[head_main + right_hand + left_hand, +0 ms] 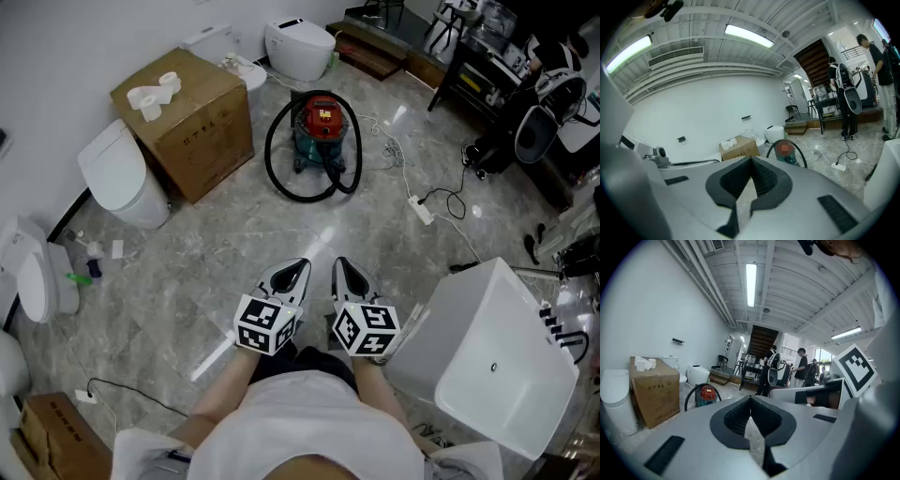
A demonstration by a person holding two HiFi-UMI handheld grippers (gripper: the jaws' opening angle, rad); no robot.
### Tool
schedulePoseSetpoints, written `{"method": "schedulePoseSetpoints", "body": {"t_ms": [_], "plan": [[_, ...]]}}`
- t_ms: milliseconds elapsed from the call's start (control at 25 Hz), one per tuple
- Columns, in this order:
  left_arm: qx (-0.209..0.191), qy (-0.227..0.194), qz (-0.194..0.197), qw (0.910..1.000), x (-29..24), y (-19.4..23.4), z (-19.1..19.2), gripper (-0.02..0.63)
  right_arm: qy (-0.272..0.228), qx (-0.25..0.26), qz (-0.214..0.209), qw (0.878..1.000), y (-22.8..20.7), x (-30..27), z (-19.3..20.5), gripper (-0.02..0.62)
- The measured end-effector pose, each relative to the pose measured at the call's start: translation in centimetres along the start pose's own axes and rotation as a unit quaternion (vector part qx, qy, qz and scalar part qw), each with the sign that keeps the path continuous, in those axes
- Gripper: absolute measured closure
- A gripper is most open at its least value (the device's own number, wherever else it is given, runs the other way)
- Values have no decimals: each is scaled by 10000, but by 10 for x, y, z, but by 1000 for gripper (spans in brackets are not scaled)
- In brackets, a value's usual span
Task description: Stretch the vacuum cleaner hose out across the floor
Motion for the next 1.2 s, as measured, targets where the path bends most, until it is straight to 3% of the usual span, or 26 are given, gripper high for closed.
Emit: {"method": "schedulePoseSetpoints", "body": {"t_ms": [640, 1200], "plan": [[-41, -6, 46, 10000, 2, 25, 0, 598, -173, -121, 129, 9997, 9, -18, 6, 580], [208, 136, -3, 9997, 18, 56, 14, 598, -152, 4, 47, 9999, 32, -30, 17, 580]]}}
Point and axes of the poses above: the fingertips, and each gripper's own axes: x backward along the fingers, y to its left, z out of its underside, the point moved 9 cm from there along x, backward along the fingers, and after that the axes turned 8 degrees about -z, right-handed, at the moved point
